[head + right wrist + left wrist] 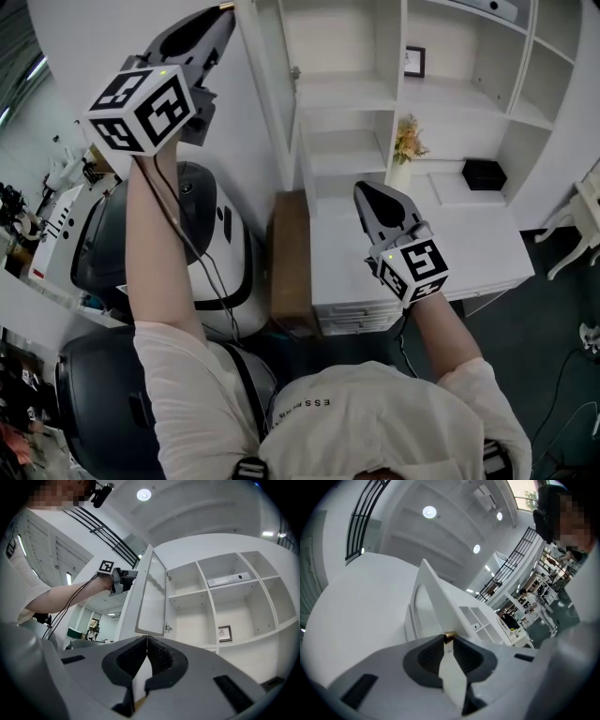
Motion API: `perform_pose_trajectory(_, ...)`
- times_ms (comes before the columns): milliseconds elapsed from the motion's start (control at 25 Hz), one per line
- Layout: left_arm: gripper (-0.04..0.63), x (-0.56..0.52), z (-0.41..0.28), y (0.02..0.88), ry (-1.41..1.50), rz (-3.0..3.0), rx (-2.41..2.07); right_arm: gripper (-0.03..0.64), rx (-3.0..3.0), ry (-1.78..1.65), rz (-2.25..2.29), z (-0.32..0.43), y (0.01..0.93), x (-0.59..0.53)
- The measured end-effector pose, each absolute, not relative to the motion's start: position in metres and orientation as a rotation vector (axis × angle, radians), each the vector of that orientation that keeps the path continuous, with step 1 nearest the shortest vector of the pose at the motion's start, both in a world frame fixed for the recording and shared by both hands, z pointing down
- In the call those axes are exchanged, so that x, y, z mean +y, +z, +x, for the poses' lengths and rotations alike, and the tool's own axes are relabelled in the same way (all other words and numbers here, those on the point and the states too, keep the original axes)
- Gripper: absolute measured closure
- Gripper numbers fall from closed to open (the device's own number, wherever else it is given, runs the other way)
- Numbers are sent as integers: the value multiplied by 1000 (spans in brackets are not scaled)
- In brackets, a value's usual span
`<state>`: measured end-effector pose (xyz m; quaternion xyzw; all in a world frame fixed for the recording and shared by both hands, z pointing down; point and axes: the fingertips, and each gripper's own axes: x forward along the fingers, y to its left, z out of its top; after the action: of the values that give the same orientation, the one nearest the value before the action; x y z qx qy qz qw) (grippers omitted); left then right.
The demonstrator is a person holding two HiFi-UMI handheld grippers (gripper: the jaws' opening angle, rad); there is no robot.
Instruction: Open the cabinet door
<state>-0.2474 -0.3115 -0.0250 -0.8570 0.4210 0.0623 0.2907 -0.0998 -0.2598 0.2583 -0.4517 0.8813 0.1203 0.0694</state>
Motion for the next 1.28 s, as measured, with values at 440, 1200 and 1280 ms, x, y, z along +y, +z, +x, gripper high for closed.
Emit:
perform_pose_trajectory(440, 520, -305, -245, -2, 173, -2221, 1197, 601, 2683, 338, -1366, -95, 269, -273)
perform_pose_trajectory(1200, 528, -247, -196, 189, 84, -2344, 1247, 601, 2738, 253, -1234, -83, 298, -275)
perform_pose_trajectory(1280, 541, -249, -188, 208, 69, -2376, 1251, 601, 2739, 256, -1219, -79, 301, -271)
